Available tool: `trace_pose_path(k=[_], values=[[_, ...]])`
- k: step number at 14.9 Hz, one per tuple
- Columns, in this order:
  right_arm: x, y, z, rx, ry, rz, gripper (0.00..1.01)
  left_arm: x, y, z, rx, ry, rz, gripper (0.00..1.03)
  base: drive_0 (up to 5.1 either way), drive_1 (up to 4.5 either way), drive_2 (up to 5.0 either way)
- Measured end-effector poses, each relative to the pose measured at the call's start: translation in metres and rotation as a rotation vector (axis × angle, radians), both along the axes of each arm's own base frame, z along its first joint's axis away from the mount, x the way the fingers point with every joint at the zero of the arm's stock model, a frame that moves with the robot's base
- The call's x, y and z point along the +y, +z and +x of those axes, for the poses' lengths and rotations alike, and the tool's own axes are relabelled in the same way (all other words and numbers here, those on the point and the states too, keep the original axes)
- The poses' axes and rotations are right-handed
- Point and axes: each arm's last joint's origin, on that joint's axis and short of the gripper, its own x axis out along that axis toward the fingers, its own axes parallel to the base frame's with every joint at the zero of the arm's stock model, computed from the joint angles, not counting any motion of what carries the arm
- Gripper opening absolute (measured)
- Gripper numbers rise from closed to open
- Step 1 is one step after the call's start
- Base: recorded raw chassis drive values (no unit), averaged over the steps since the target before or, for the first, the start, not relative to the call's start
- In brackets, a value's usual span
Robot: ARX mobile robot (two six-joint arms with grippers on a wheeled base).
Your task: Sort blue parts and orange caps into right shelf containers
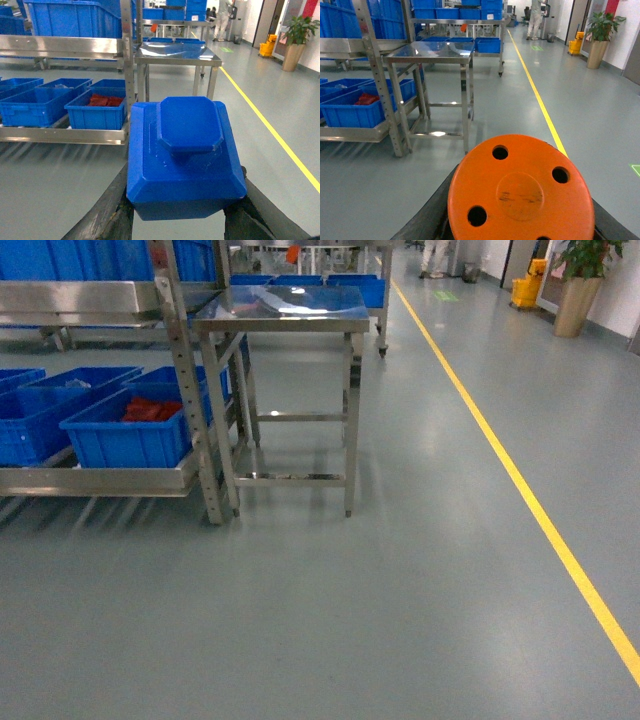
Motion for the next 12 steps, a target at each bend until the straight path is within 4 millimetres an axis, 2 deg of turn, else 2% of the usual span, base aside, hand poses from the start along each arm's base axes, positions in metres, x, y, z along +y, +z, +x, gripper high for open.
trace_pose_path(k=[12], values=[[0.0, 0.0, 0.0, 0.0, 0.0, 0.0, 0.44, 0.0, 0.0, 0.0, 0.0, 0.0, 0.0, 0.41, 0.0, 4.32, -4.3]])
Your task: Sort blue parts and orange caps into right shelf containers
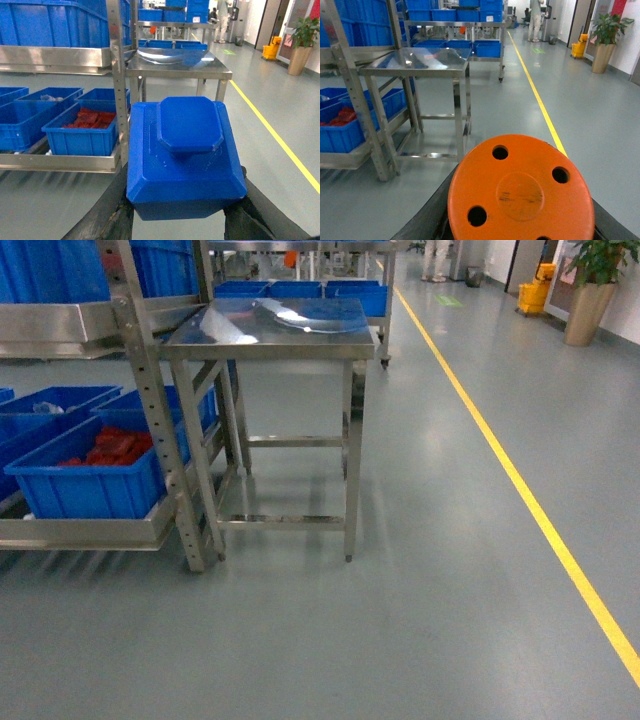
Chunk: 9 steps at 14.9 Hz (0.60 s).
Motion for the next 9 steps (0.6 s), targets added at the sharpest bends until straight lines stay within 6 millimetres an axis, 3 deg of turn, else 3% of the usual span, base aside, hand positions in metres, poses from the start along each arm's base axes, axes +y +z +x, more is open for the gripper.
trace_pose_path(k=[9], values=[[0.0, 0.0, 0.0, 0.0, 0.0, 0.0, 0.44, 0.0, -0.0001, 0.0, 0.001, 0.0, 0.0, 0.41, 0.0, 4.29, -4.4]])
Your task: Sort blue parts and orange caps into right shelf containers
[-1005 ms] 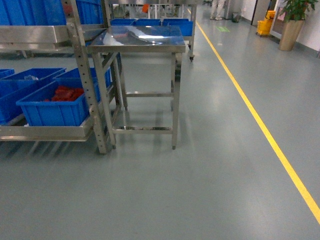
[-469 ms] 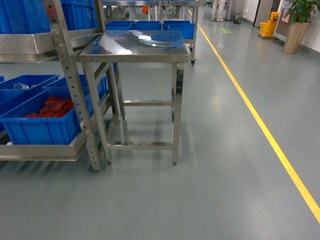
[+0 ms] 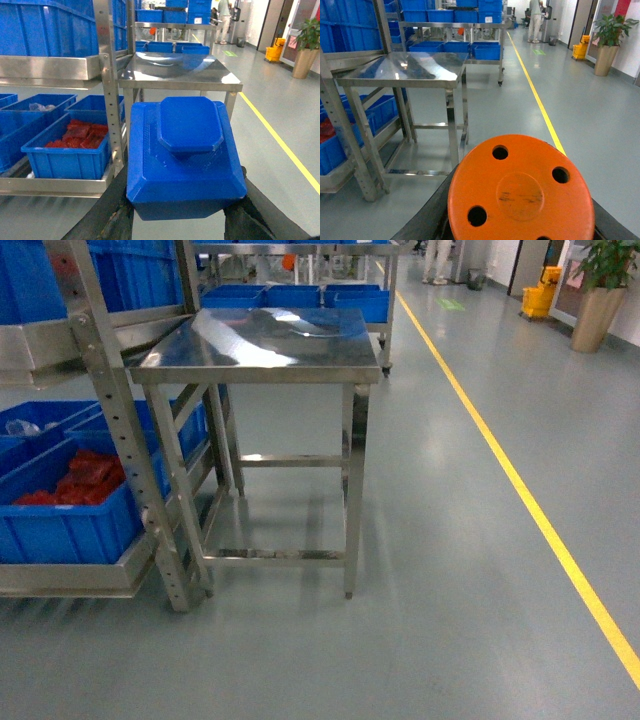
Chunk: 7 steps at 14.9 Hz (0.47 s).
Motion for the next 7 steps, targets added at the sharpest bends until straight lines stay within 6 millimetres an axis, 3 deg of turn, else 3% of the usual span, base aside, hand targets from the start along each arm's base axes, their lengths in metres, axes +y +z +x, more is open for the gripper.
trace_pose_path(k=[7], values=[[0.0, 0.0001, 0.0, -0.001, 0.0, 0.0, 0.44, 0.0, -0.0001, 0.0, 0.001, 0.0, 0.0, 0.41, 0.0, 4.36, -4.3]])
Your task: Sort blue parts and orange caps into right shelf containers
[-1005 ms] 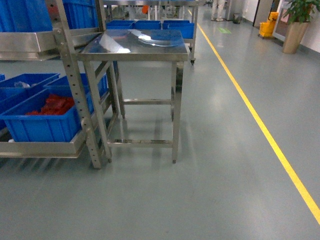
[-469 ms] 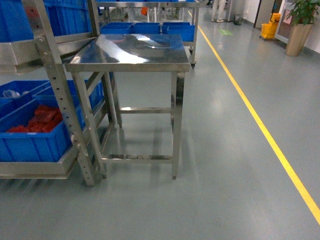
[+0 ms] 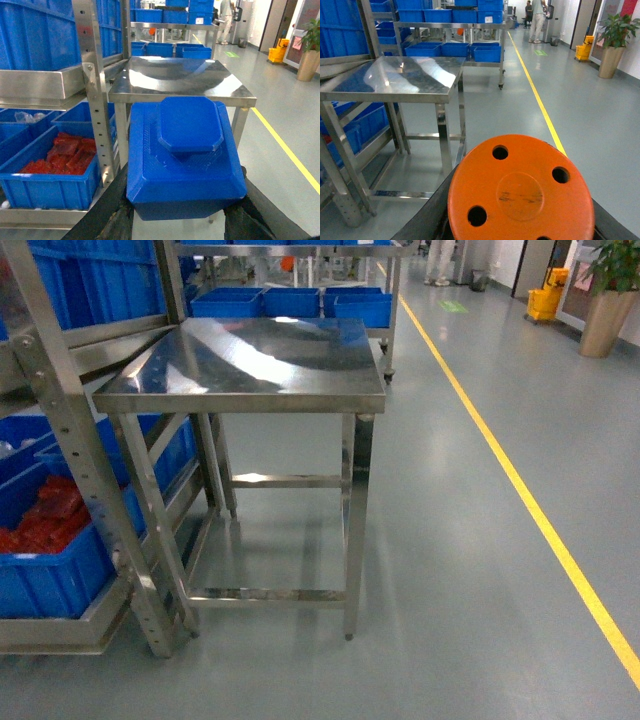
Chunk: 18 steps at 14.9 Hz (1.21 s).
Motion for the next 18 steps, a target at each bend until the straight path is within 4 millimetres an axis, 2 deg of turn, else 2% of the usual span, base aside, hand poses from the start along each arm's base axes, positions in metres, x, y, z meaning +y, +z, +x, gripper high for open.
trace_pose_path(k=[4, 8, 18], values=[[0.0, -0.0003, 0.0, 0.003, 0.0, 0.0, 0.44, 0.0, 0.0001, 0.0, -0.001, 0.0, 0.0, 0.41, 0.0, 4.36, -4.3], [-0.0001, -0.0002, 0.0, 0.002, -0.003, 0.0, 0.44, -0.0001, 0.0004, 0.0, -0.005, -0.002, 0.0, 0.41, 0.0, 0.0, 0.0], [-0.0001, 0.0, 0.0, 0.0, -0.003, 0.0, 0.44, 0.0, 0.0001, 0.0, -0.002, 0.0, 0.0, 0.41, -4.9, 2.57, 2.6]])
